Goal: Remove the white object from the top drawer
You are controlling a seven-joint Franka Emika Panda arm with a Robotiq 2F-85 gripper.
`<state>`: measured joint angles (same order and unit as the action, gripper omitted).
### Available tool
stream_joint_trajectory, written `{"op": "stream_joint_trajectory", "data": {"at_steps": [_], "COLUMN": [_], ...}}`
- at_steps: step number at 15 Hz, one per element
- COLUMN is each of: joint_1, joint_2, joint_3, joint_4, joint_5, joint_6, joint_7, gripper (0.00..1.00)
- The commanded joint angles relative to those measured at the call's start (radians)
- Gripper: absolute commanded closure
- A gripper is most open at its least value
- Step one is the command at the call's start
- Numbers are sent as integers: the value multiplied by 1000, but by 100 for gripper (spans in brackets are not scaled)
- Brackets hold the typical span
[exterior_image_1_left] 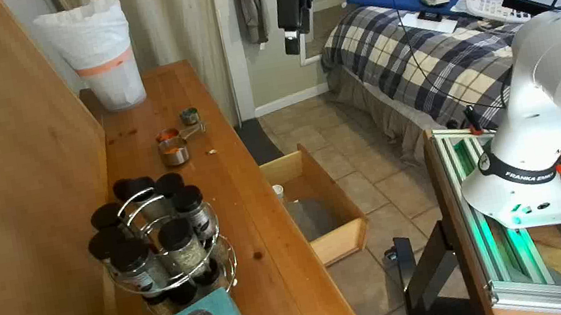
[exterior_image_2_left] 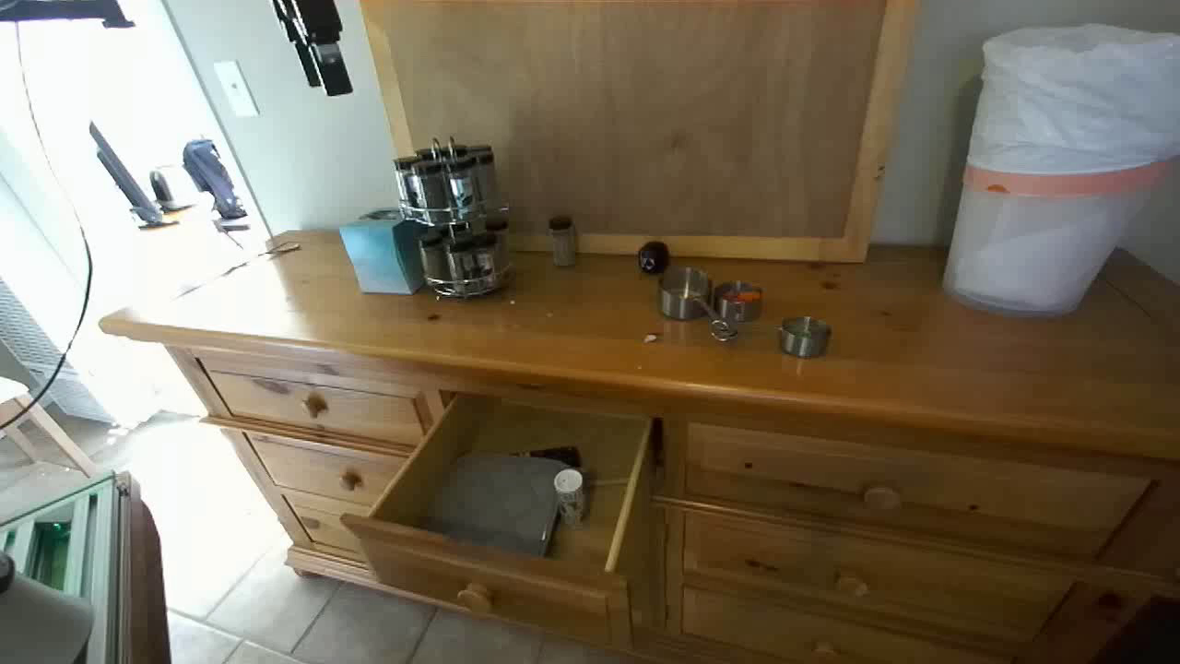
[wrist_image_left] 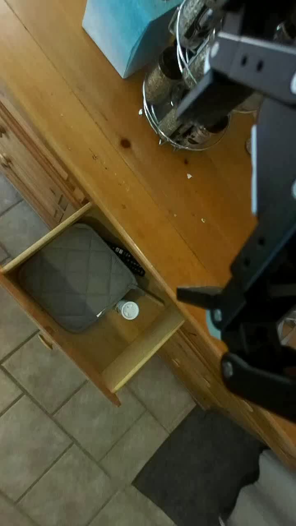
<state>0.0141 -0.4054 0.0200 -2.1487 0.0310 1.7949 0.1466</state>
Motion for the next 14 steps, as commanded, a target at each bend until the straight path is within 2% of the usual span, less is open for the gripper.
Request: {"op": "stream_joint_trajectory", "data": {"at_steps": [1, 10, 14], "joint_1": [-7, -7, -7], "joint_2": [1, 1, 45], "joint_3": [6, 6, 2], "joint_4": [2, 2, -87], "joint_5": [2, 2, -11], "joint_6": [-2, -2, 169], "joint_7": [-2, -2, -40], "gripper": [0, 0, 0]}}
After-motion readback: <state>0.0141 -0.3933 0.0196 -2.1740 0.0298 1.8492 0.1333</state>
